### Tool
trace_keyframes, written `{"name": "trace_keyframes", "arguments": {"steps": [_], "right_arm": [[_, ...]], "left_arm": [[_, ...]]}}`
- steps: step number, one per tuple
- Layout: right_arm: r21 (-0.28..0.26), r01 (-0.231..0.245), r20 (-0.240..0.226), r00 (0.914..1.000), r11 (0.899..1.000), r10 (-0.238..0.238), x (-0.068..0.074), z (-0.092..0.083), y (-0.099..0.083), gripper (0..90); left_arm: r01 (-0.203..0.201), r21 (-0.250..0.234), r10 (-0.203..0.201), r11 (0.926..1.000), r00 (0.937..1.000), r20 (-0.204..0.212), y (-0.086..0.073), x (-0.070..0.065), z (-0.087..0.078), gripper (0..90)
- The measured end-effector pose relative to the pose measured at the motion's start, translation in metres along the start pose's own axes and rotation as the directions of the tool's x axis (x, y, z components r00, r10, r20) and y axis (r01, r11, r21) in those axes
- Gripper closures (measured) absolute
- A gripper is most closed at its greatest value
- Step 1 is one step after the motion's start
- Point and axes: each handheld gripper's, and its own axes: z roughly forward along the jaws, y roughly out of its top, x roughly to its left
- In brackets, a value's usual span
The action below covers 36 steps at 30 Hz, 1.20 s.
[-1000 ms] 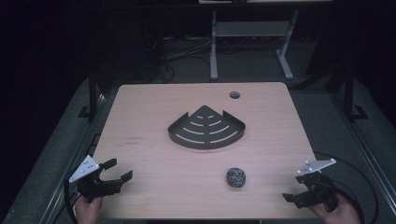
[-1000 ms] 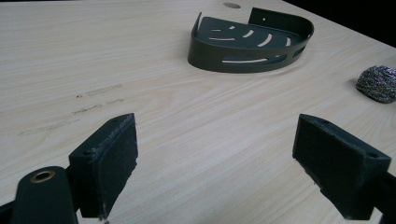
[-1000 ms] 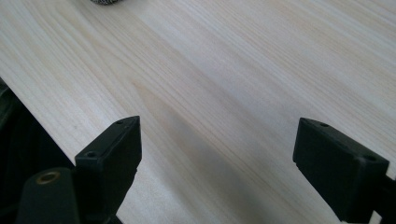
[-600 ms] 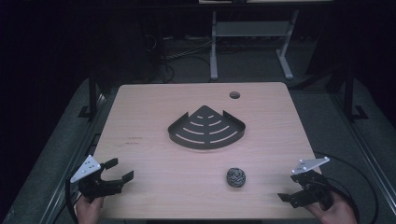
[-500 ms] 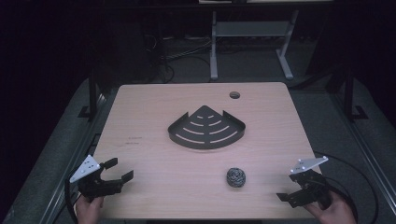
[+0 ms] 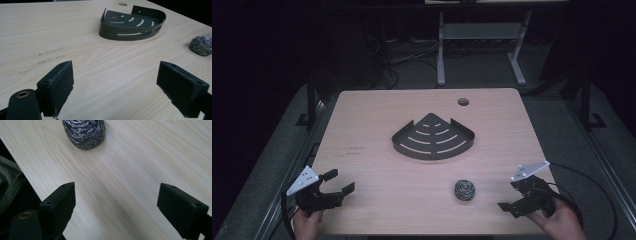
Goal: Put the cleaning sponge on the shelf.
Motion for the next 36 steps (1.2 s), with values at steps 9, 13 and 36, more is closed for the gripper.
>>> {"name": "trace_keyframes", "arguments": {"steps": [9,13,36], "right_arm": [[0.018,0.036,-0.016,0.9992,0.999,-0.036,0.005,0.010,0.017,14.6],[0.023,0.064,-0.038,0.9973,0.998,-0.063,0.010,0.016,0.031,14.5],[0.074,0.175,-0.097,0.9810,0.982,-0.168,0.027,0.055,0.081,14.9]], "left_arm": [[0.001,-0.002,-0.001,1.0000,1.0000,0.000,0.000,0.000,0.000,13.3],[0.004,-0.006,-0.004,1.0000,1.0000,0.000,0.000,0.001,-0.001,13.3],[0.009,-0.011,-0.009,0.9999,1.0000,-0.003,0.000,0.001,-0.003,13.3]]}}
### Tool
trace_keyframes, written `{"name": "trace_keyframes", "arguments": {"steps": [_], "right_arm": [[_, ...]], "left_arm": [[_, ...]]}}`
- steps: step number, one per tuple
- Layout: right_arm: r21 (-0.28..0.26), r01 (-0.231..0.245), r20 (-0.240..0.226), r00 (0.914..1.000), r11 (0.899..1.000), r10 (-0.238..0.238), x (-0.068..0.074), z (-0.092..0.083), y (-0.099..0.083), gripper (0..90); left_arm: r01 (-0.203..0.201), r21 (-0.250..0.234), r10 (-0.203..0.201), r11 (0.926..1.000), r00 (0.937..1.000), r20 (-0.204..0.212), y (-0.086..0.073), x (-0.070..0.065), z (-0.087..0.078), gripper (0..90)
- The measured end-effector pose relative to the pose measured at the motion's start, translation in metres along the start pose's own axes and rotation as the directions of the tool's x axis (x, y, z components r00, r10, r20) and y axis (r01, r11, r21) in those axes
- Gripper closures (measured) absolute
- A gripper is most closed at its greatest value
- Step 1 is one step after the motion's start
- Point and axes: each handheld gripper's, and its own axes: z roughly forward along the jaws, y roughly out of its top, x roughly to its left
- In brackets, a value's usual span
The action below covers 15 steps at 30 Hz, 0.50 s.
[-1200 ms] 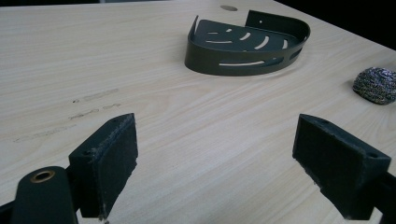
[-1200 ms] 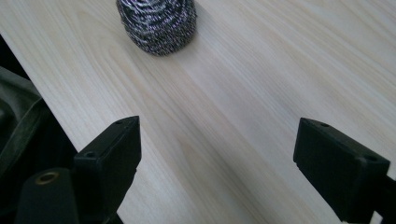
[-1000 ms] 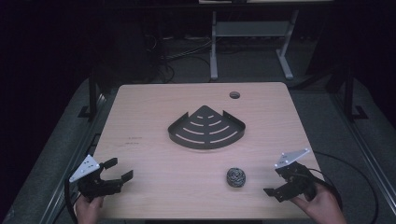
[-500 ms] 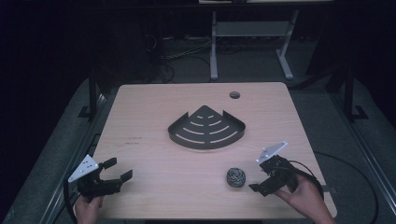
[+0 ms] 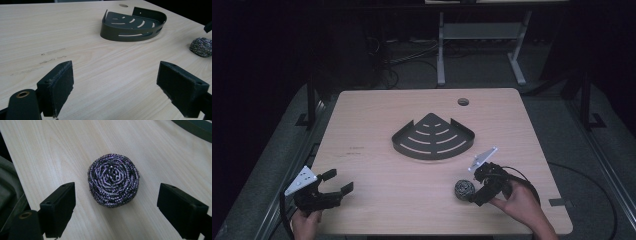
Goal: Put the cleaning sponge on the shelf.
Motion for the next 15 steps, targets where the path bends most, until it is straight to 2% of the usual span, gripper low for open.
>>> {"name": "trace_keyframes", "arguments": {"steps": [15], "right_arm": [[0.074,0.021,-0.018,0.9997,0.997,-0.019,-0.001,0.026,0.014,17.6]], "left_arm": [[0.000,0.003,0.000,1.0000,1.0000,-0.001,0.000,0.000,0.000,13.3]]}}
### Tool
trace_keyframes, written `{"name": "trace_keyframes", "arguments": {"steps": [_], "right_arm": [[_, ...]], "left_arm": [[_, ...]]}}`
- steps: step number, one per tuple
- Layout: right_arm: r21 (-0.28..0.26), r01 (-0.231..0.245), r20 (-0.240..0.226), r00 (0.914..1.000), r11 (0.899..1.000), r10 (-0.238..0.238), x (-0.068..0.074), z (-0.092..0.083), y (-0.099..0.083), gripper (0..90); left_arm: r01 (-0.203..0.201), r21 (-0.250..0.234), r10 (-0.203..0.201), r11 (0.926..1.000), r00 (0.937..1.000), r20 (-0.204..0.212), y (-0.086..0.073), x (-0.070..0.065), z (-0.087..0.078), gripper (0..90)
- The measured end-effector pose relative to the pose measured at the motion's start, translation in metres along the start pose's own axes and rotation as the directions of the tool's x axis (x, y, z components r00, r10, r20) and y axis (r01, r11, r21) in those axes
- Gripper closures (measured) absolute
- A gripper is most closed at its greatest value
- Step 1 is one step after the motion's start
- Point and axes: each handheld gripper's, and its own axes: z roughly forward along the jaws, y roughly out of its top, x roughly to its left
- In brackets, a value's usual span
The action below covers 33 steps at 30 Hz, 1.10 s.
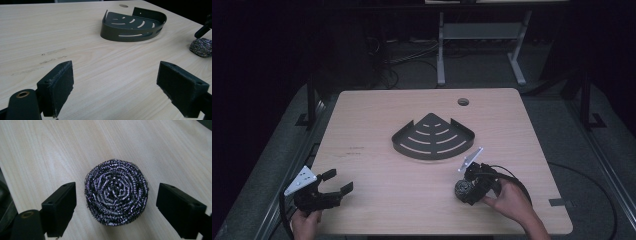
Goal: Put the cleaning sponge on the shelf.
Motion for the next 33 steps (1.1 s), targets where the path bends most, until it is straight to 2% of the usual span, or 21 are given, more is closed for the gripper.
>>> {"name": "trace_keyframes", "arguments": {"steps": [7,20,26,33], "right_arm": [[0.047,0.020,-0.002,0.9998,0.999,-0.020,0.001,0.010,0.004,23.1],[0.054,0.004,-0.020,0.9998,0.999,-0.003,-0.004,0.009,0.004,32.6],[0.031,0.026,-0.003,0.9996,0.999,-0.026,0.000,-0.001,0.010,33.3],[0.020,0.018,-0.002,0.9998,1.000,-0.018,-0.005,-0.013,0.015,33.3]], "left_arm": [[-0.001,-0.004,0.001,1.0000,1.0000,-0.003,0.000,0.001,0.000,13.3],[0.004,-0.005,-0.004,1.0000,1.0000,-0.005,0.001,0.001,-0.002,13.3],[0.002,-0.006,-0.002,1.0000,1.0000,-0.006,0.001,0.001,-0.002,13.3],[-0.005,0.003,0.005,1.0000,1.0000,-0.003,0.001,0.001,0.000,13.3]]}}
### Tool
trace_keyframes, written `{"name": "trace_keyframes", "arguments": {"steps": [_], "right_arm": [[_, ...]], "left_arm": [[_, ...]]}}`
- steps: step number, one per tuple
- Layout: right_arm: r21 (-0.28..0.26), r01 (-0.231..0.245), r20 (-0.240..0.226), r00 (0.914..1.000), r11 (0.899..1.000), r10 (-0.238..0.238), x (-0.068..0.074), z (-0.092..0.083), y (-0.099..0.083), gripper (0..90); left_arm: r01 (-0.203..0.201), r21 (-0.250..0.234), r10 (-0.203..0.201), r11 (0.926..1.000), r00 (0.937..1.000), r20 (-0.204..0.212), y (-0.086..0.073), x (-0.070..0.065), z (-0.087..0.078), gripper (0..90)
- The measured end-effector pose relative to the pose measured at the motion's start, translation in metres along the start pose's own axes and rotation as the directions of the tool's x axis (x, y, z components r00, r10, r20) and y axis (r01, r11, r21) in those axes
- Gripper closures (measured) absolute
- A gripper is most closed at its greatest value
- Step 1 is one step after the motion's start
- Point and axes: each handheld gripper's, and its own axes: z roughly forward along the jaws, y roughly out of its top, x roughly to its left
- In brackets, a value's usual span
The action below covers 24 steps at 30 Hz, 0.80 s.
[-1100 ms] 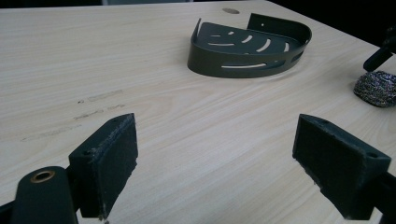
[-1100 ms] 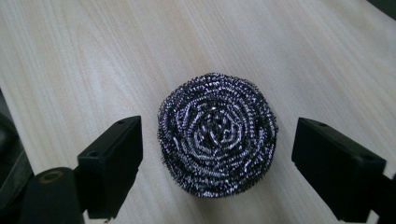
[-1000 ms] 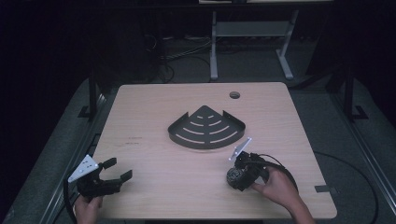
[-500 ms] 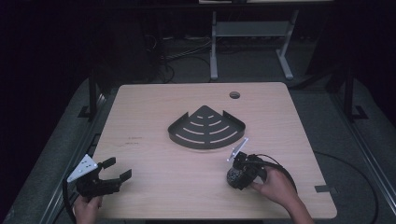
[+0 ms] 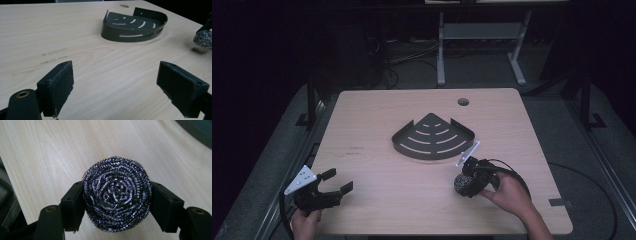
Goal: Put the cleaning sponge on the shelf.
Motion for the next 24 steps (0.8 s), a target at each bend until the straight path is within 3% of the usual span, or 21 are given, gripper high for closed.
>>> {"name": "trace_keyframes", "arguments": {"steps": [24], "right_arm": [[-0.014,0.013,-0.004,0.9999,1.000,-0.013,-0.017,-0.022,0.031,33.6]], "left_arm": [[0.000,-0.003,0.000,1.0000,1.0000,0.002,0.001,0.000,0.001,13.3]]}}
